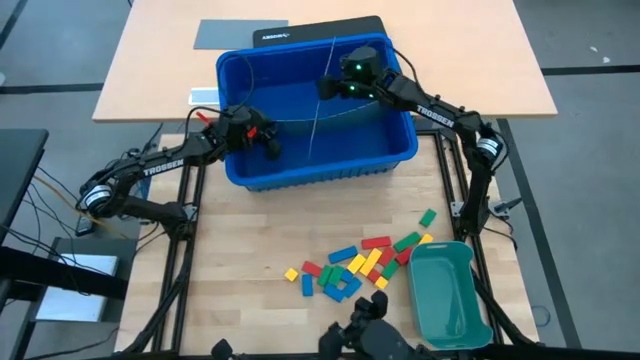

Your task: Sort Items/Unsort Items

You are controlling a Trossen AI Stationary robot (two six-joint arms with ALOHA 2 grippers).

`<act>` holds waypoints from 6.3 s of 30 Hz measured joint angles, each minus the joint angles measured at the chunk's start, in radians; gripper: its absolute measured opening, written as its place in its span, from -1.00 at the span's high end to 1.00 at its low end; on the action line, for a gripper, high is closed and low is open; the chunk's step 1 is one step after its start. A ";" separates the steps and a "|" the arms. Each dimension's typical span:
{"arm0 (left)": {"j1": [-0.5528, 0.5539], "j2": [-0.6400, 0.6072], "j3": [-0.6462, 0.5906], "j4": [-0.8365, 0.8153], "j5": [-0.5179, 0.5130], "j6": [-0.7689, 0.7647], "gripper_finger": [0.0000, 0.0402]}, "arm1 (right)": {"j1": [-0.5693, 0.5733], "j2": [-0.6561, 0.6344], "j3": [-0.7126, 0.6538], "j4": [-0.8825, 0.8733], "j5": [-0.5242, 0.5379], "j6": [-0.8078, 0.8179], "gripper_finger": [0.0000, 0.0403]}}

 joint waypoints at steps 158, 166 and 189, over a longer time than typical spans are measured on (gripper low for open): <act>-0.379 0.146 0.256 0.495 -0.461 0.291 0.99 | 0.256 -0.313 -0.179 -0.144 0.280 -0.618 0.60; -0.379 0.146 0.254 0.499 -0.464 0.293 0.99 | 0.204 -0.312 -0.624 0.577 0.324 -0.634 0.97; -0.378 0.135 0.317 0.571 -0.492 0.429 0.99 | 0.074 -0.182 -0.775 0.818 0.322 -0.596 1.00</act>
